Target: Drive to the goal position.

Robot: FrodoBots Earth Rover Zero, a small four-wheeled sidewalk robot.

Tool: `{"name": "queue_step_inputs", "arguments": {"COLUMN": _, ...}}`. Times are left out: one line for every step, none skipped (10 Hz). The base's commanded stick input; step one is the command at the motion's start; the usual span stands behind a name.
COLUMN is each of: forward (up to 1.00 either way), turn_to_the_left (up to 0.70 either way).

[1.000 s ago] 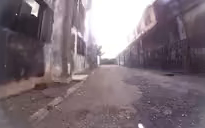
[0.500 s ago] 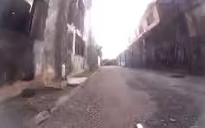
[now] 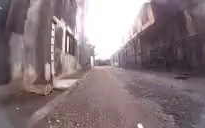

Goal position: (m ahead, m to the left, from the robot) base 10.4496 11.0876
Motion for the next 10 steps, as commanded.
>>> {"name": "queue_step_inputs", "arguments": {"forward": 1.0, "turn_to_the_left": 0.01}}
{"name": "queue_step_inputs", "arguments": {"forward": 1.0, "turn_to_the_left": 0.01}}
{"name": "queue_step_inputs", "arguments": {"forward": 1.0, "turn_to_the_left": 0.01}}
{"name": "queue_step_inputs", "arguments": {"forward": 1.0, "turn_to_the_left": 0.01}}
{"name": "queue_step_inputs", "arguments": {"forward": 1.0, "turn_to_the_left": 0.01}}
{"name": "queue_step_inputs", "arguments": {"forward": 1.0, "turn_to_the_left": 0.01}}
{"name": "queue_step_inputs", "arguments": {"forward": 1.0, "turn_to_the_left": 0.01}}
{"name": "queue_step_inputs", "arguments": {"forward": 1.0, "turn_to_the_left": 0.01}}
{"name": "queue_step_inputs", "arguments": {"forward": 1.0, "turn_to_the_left": 0.01}}
{"name": "queue_step_inputs", "arguments": {"forward": 1.0, "turn_to_the_left": 0.01}}
